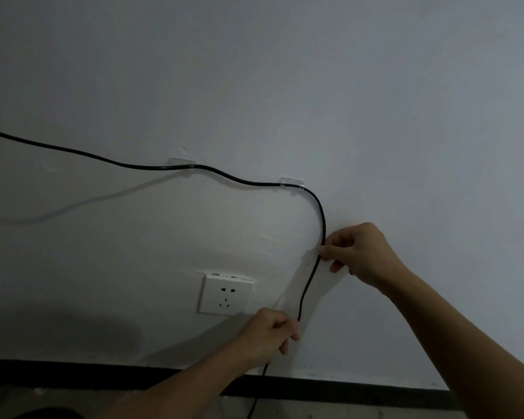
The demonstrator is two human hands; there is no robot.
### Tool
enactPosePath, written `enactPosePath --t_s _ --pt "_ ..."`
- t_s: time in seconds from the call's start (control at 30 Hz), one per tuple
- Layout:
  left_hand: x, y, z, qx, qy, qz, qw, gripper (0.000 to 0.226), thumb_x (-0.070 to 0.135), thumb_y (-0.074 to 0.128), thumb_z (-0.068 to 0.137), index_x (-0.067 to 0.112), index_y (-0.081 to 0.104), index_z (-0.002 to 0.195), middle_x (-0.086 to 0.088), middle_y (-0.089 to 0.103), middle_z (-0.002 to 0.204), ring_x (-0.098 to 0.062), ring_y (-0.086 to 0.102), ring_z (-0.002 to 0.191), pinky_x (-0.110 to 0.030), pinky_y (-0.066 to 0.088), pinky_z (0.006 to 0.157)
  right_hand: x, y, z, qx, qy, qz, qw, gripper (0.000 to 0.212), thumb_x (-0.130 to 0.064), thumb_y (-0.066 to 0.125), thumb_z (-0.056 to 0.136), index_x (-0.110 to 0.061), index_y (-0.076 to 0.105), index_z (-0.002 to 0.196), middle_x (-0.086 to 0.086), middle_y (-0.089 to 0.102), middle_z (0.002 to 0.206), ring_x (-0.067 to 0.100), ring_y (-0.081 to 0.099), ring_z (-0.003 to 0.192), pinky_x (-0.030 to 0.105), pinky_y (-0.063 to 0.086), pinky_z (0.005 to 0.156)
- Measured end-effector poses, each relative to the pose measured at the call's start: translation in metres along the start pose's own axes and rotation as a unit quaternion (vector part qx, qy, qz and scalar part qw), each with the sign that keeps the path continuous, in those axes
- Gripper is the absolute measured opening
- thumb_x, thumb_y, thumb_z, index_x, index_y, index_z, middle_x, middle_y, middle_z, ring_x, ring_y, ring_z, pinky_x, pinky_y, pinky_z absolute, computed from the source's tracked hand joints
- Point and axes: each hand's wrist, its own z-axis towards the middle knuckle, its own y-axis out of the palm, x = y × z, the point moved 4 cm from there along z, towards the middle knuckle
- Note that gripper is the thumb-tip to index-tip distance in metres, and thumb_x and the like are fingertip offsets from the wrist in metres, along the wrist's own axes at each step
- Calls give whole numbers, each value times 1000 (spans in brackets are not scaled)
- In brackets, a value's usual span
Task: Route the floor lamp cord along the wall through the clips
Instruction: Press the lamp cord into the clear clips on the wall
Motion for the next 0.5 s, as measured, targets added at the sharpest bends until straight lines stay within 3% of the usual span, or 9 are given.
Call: enactPosePath --t_s 0.13,0.23,0.37,0.5 --pt "1 7 -1 -20 6 7 1000 29 24 47 96 13 65 75 1 54 57 4 45 36 -3 34 41 3 11 -2 -33 -8 -17 999 10 -17 73 84 -8 76 81 5 75 74 6 68 52 13 45 46" --pt "1 8 -1 -23 2 -2 1000 29 25 48 95 10 68 80 1 54 57 3 46 40 -2 37 43 3 13 -5 10 -53 -78 995 8 -24 74 83 -15 76 81 -1 75 73 7 68 53 28 57 61" --pt "1 11 1 -34 -15 -31 999 29 29 50 94 13 71 81 2 56 57 0 47 42 -12 40 45 3 15 -10 78 -123 -183 972 13 -34 72 84 -23 75 90 -7 75 82 10 69 65 35 57 68" --pt "3 19 3 -55 -19 -41 997 25 29 51 93 19 70 81 3 57 59 -3 47 45 -18 41 45 3 18 -12 93 -169 -181 964 16 -36 72 83 -25 76 94 -11 74 85 8 66 66 36 57 67"
